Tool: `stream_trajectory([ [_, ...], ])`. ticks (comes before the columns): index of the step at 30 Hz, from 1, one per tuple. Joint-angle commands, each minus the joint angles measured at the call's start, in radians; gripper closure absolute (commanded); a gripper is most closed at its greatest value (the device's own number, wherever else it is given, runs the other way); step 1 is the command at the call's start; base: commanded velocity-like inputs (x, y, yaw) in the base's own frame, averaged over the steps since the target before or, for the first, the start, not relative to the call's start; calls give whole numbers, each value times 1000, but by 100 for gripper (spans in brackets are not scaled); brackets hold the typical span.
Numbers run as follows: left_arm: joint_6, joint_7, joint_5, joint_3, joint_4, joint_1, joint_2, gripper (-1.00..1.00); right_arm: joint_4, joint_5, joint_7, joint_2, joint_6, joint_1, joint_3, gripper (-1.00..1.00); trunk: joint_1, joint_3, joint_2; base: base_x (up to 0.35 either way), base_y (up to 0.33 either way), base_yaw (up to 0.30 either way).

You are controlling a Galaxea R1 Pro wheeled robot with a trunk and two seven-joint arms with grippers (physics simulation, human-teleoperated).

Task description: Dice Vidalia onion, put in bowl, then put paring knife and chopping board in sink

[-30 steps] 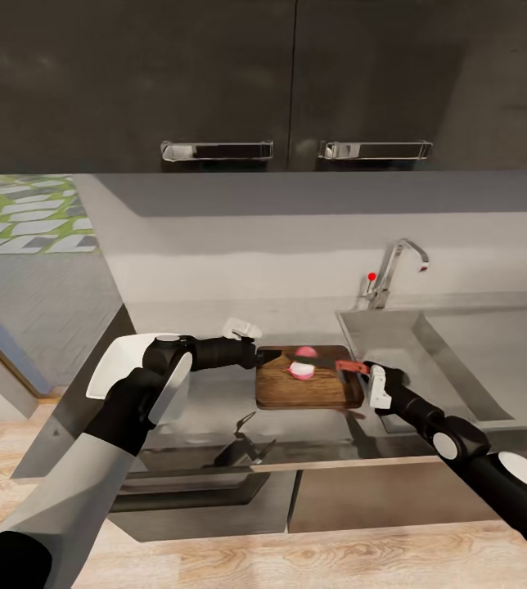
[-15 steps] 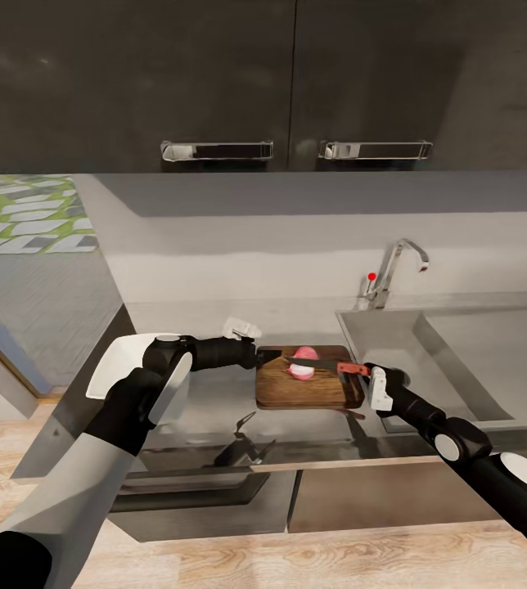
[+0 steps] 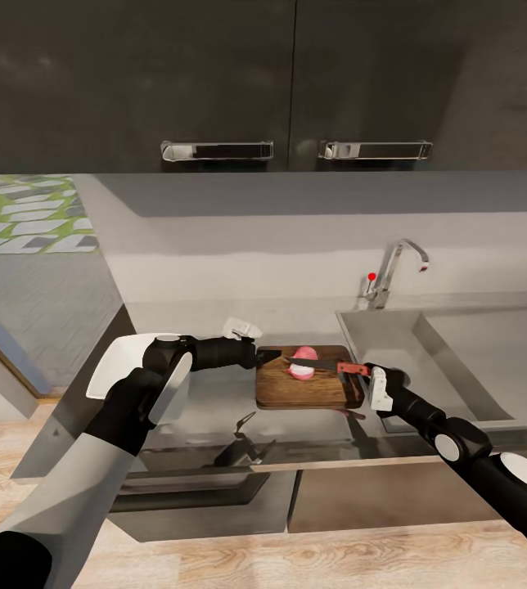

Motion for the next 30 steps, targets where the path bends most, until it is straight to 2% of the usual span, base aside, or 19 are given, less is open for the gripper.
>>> stream_trajectory([
  [1, 7, 1, 5, -1, 0, -1, 0, -100, -1, 8, 2, -1, -1, -1, 1, 100, 1, -2, -2, 0, 0, 0],
  [9, 7, 1, 5, -1, -1, -1, 0, -100, 20, 13, 2, -1, -1, -1, 5, 100, 1, -2, -2, 0, 0, 0],
  [10, 6, 1, 5, -1, -1, -1, 0, -100, 29, 26, 2, -1, -1, -1, 26, 100, 1, -2, -2, 0, 0, 0],
  [30, 5, 1, 5, -1, 0, -1, 0, -100, 15, 23, 1, -1, -8, -1, 14, 100, 1, -2, -2, 0, 0, 0],
])
